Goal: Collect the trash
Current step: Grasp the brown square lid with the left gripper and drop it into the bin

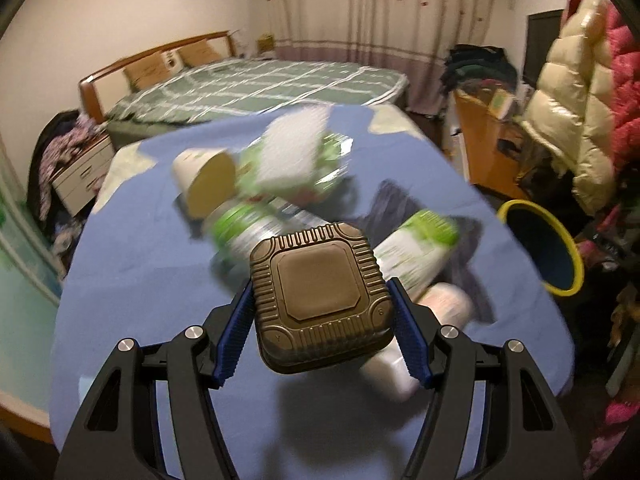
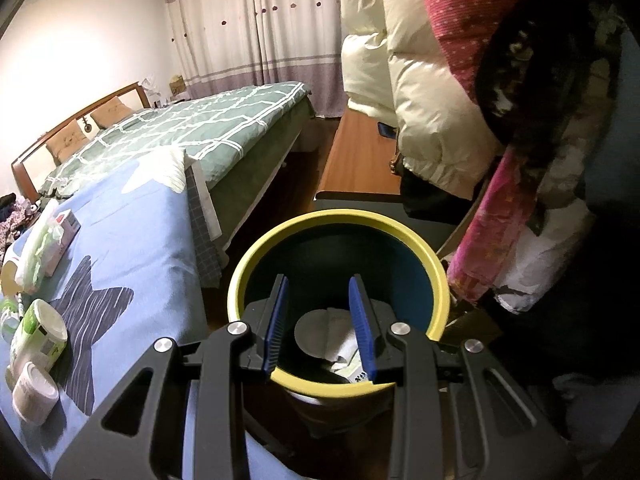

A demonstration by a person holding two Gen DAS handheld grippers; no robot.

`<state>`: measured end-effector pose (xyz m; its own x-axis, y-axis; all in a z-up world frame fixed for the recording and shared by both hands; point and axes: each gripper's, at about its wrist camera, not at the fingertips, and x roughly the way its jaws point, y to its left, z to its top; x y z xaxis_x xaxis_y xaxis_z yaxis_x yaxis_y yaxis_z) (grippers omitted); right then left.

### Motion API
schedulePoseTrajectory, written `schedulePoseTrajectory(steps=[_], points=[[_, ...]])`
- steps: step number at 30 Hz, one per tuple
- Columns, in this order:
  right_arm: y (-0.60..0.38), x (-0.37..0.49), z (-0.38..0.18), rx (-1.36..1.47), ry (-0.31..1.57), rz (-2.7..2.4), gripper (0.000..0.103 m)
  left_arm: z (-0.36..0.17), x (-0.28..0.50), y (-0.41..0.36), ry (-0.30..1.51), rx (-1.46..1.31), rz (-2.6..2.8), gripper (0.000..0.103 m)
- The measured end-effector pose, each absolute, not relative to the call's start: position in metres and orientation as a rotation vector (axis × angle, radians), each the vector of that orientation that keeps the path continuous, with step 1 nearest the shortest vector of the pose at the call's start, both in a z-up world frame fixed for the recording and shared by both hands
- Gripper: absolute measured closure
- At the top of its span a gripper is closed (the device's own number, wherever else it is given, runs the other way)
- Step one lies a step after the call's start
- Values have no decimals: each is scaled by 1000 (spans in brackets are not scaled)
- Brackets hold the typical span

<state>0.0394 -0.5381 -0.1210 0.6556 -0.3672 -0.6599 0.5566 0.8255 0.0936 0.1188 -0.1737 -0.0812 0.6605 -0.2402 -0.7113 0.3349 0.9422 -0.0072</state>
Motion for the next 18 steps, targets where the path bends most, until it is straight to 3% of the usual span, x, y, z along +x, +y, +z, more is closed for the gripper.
schedulePoseTrajectory(steps=[18], points=[[-550, -7, -126, 344, 670, -516, 68, -82, 153, -415, 842, 251, -742, 38]])
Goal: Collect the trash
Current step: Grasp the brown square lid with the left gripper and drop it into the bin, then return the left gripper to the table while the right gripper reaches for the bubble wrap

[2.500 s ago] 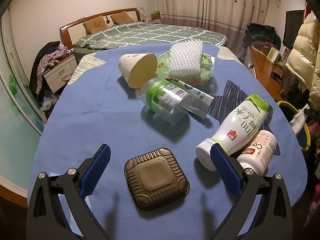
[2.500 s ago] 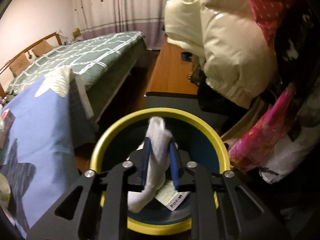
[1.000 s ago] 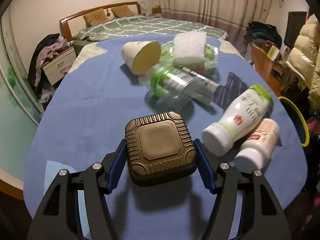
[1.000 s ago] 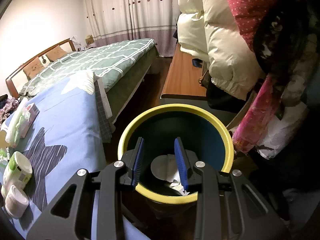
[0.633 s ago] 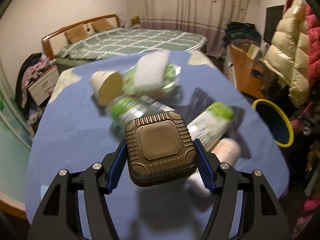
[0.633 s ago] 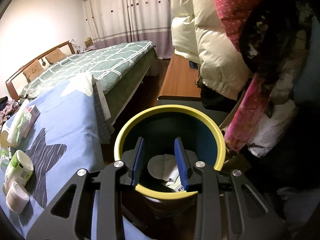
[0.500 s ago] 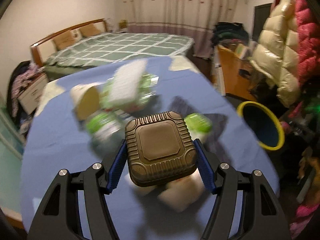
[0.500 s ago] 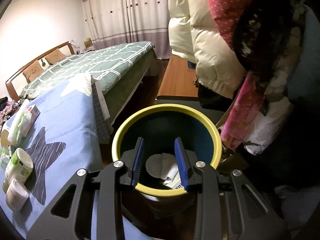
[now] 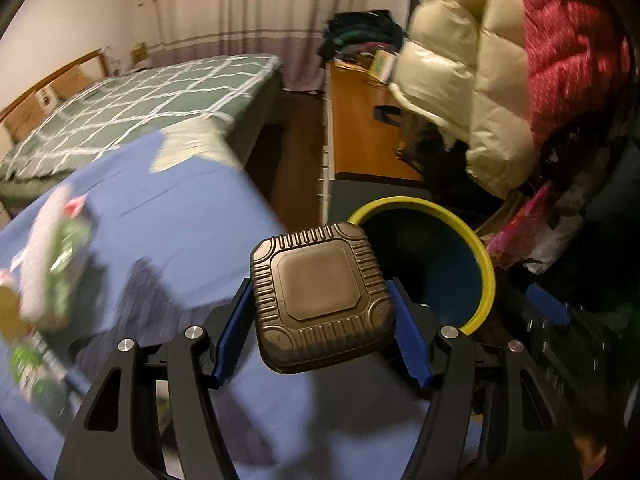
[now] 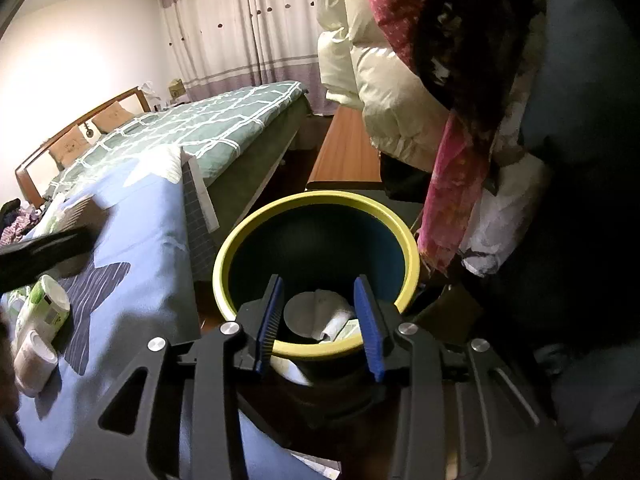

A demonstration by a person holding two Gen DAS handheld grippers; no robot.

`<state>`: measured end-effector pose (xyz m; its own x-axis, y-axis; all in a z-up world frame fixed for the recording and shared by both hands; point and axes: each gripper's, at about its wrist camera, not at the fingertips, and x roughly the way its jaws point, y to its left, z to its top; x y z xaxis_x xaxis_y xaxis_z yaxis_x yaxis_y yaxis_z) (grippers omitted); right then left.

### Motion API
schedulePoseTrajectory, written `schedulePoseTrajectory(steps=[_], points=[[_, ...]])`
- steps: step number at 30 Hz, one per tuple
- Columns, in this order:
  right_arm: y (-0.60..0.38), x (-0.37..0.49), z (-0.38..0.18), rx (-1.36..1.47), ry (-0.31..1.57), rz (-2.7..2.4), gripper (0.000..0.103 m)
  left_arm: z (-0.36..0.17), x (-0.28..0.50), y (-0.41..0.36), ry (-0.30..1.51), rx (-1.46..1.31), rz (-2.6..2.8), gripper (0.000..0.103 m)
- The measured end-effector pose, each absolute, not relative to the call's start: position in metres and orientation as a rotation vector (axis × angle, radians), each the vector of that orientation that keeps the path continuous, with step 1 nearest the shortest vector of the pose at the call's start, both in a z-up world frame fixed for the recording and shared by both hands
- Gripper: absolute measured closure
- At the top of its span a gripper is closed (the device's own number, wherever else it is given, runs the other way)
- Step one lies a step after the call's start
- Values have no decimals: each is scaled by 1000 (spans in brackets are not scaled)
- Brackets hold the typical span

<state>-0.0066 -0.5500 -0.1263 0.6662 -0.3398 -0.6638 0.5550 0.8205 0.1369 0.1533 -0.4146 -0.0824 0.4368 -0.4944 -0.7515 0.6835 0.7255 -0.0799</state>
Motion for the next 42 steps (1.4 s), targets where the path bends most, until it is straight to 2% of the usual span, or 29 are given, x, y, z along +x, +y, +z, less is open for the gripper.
schedulePoseTrajectory(steps=[14, 15, 16, 17, 21, 26, 29, 33, 42], points=[[-565, -18, -139, 376, 706, -536, 66, -132, 179, -542, 922, 347, -784, 37], [-566, -17, -141, 379, 710, -537, 66, -135, 179, -547, 925, 350, -783, 36], [-567, -17, -142, 381, 713, -538, 66, -137, 180, -549, 931, 352, -781, 26], [-568, -17, -144, 384, 715, -539, 65, -139, 181, -551, 936, 351, -777, 22], [-570, -17, -144, 385, 716, -544, 64, -138, 180, -549, 933, 334, -763, 19], [-566, -14, -145, 382, 718, -538, 63, -107, 167, -504, 877, 286, -765, 19], [-559, -8, -145, 371, 727, -518, 62, -86, 163, -465, 847, 243, -759, 14], [-545, 6, -143, 352, 737, -472, 62, -59, 163, -388, 777, 177, -678, 10], [-483, 55, -127, 253, 754, -310, 62, -36, 174, -192, 657, 48, -321, 9]])
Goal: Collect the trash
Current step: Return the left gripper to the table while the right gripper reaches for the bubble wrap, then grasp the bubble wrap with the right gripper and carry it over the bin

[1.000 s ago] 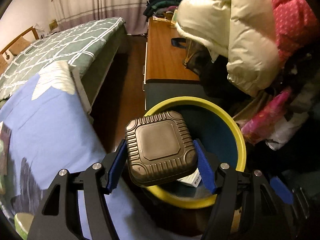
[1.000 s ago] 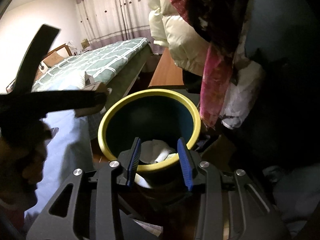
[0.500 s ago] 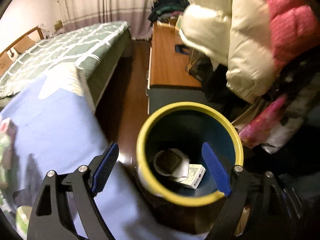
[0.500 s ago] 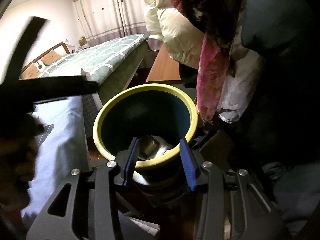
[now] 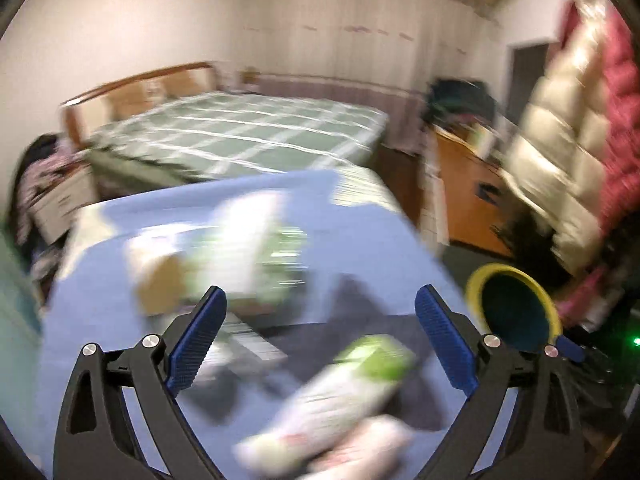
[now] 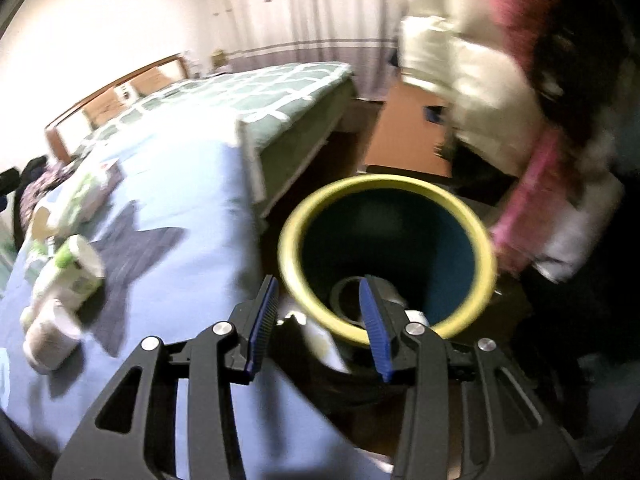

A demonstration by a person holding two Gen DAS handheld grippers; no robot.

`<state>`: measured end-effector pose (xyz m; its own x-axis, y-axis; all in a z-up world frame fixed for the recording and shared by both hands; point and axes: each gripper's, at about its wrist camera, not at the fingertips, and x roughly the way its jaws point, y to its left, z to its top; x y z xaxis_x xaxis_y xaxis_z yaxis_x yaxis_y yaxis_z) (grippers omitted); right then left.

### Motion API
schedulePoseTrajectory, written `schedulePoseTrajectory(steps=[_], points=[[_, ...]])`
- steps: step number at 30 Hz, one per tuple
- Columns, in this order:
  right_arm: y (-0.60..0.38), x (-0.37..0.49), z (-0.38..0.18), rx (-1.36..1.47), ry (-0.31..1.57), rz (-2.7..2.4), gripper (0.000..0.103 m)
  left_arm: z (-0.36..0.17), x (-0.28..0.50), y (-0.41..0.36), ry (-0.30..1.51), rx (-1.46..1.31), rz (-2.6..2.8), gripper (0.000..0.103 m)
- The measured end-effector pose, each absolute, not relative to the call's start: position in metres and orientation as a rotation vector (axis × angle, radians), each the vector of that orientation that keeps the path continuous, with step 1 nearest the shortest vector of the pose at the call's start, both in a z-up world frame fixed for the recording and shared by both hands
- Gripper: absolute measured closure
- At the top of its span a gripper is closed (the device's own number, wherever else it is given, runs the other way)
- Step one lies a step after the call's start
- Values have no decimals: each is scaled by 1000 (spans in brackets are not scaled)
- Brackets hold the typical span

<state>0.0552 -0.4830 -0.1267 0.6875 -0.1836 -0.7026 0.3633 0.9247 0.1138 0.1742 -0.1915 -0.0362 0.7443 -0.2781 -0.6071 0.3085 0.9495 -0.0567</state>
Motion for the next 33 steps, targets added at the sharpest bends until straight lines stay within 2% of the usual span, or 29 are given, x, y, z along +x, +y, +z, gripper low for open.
schedulePoseTrajectory(steps=[6, 12, 22, 31, 33], points=[[-421, 99, -116, 182, 764, -155, 62, -51, 188, -82, 637, -11, -54, 8], [-371, 135, -91, 143, 723, -46, 62, -85, 214, -17, 619, -15, 139, 8], [-296, 207, -70, 88, 727, 90, 62, -130, 247, 10, 675, -39, 229, 8], [-251, 267, -80, 85, 797, 90, 62, -134, 249, 18, 690, -82, 232, 8], [-243, 281, -84, 90, 817, 80, 52, -134, 248, 18, 686, -85, 232, 8]])
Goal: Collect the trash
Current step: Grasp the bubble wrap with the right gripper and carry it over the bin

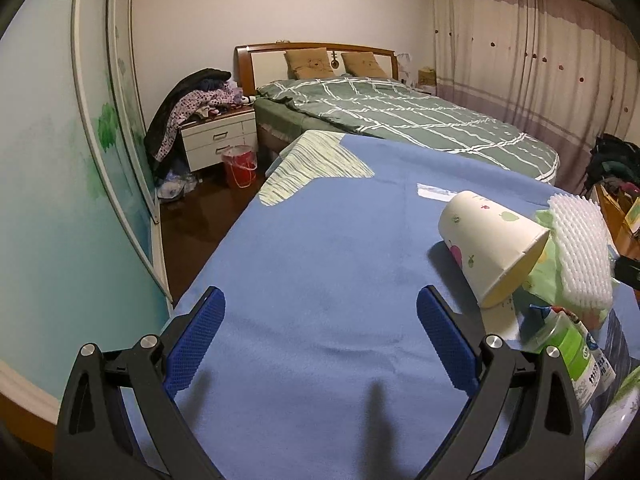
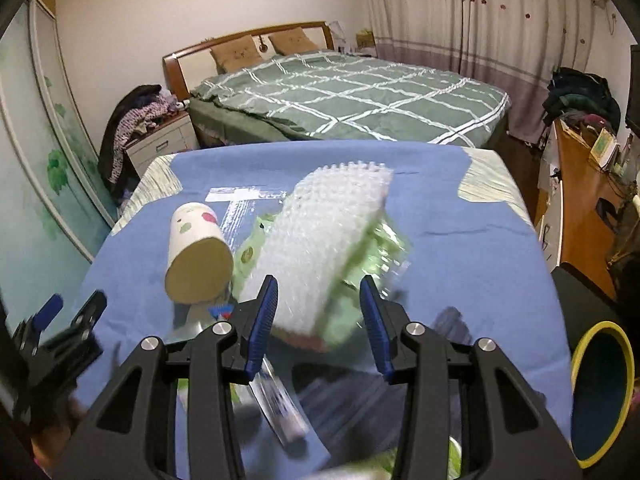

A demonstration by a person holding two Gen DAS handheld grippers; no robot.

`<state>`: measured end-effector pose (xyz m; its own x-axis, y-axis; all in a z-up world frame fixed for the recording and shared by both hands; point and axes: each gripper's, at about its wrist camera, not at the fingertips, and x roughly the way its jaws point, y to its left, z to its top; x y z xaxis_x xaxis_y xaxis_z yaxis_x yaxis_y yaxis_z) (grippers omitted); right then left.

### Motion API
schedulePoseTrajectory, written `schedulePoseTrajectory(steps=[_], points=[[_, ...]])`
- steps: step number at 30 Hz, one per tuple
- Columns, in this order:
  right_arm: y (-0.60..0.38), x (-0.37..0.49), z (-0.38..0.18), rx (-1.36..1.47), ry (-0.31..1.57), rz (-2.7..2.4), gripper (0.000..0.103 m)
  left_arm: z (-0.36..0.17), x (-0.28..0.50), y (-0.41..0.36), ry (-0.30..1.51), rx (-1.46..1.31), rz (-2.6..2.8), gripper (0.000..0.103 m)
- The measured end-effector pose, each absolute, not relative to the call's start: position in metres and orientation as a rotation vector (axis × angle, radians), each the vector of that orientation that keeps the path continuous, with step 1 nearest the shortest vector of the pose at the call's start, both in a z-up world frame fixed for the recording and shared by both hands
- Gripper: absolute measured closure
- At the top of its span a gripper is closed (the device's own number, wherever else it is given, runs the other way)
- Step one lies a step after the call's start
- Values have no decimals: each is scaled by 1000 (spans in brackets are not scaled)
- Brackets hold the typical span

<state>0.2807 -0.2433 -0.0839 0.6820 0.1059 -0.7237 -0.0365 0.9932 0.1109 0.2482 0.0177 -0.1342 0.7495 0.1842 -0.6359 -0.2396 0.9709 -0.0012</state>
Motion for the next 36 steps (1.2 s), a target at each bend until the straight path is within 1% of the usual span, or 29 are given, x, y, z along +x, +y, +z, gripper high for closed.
schedulePoseTrajectory(steps=[2, 10, 11, 12, 14, 15, 19, 20, 28, 36], points=[[-237, 293, -88, 86, 835, 65, 49, -132, 246, 16, 681, -81, 231, 8], [-225, 316, -112, 71, 931, 28, 48, -133, 245, 11, 679, -73, 222, 6], [-225, 316, -112, 68, 926, 26, 53, -133, 245, 10, 677, -72, 220, 6], [-224, 316, -111, 62, 917, 23, 60, -132, 244, 10, 677, -72, 219, 6], [-224, 314, -110, 70, 910, 29, 65, -132, 244, 9, 678, -71, 216, 6], [-224, 313, -108, 72, 905, 31, 72, -133, 245, 7, 679, -70, 214, 6], [-228, 301, -101, 96, 873, 51, 77, -132, 245, 8, 680, -72, 212, 6], [-228, 298, -99, 99, 867, 55, 80, -133, 245, 7, 681, -73, 212, 6], [-246, 254, -69, 145, 769, 120, 85, -133, 243, 6, 683, -77, 213, 6], [-275, 204, -48, 183, 676, 123, 85, -134, 244, 7, 677, -77, 212, 5]])
